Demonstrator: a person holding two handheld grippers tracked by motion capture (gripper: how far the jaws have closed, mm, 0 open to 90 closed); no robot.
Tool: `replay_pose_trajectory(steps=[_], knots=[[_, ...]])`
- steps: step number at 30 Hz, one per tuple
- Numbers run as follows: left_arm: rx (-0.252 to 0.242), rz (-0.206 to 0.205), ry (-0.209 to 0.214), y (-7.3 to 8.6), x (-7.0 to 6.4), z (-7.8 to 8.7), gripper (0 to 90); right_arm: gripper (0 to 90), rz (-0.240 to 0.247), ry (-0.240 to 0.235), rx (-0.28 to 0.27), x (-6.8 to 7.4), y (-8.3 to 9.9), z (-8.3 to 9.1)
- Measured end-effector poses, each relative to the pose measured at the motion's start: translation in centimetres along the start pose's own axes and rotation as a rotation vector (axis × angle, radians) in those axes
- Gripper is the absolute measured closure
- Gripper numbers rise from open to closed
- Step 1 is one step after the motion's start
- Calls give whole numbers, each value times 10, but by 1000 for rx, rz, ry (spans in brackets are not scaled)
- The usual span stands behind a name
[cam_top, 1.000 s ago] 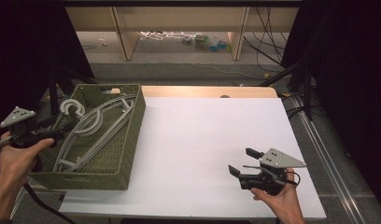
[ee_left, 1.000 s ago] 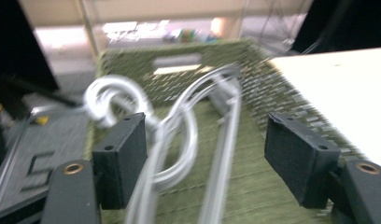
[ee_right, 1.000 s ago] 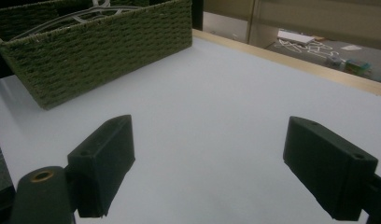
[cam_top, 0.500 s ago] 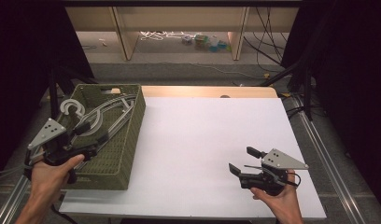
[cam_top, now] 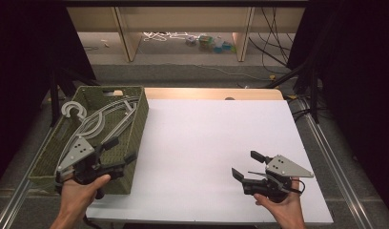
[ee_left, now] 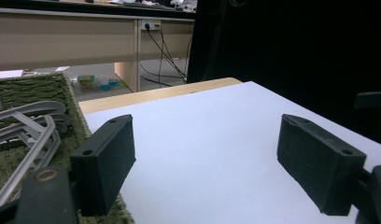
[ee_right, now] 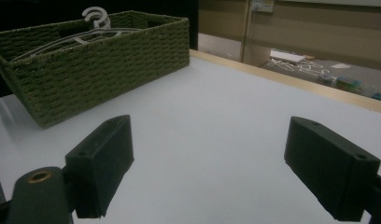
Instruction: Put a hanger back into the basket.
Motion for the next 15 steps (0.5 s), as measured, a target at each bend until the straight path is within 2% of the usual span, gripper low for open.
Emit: replay_pose_trajectory(steps=[3, 6, 9, 12, 15], knots=[[11, -7, 10, 9, -5, -9, 191, 161, -20, -15, 11, 3, 2, 2], [25, -26, 23, 18, -10, -16, 191, 161, -16, -9, -10, 3, 1, 2], [25, -33, 41, 26, -15, -22, 191, 161, -14, -23, -18, 5, 1, 3], [17, -37, 47, 32, -18, -25, 190, 161, -9, -11, -13, 5, 2, 4], [3, -43, 61, 37, -20, -28, 190, 161, 0, -4, -35, 4, 1, 5]])
Point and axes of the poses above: each handheld gripper's, and its own axes: z roughly backward along the jaws, y roughly out of its underside, x roughly to its left, the point moved 9 cm from there along -z, roughly forward along the jaws, and after that the axes turned 15 degrees about y, right-handed, at the moved point
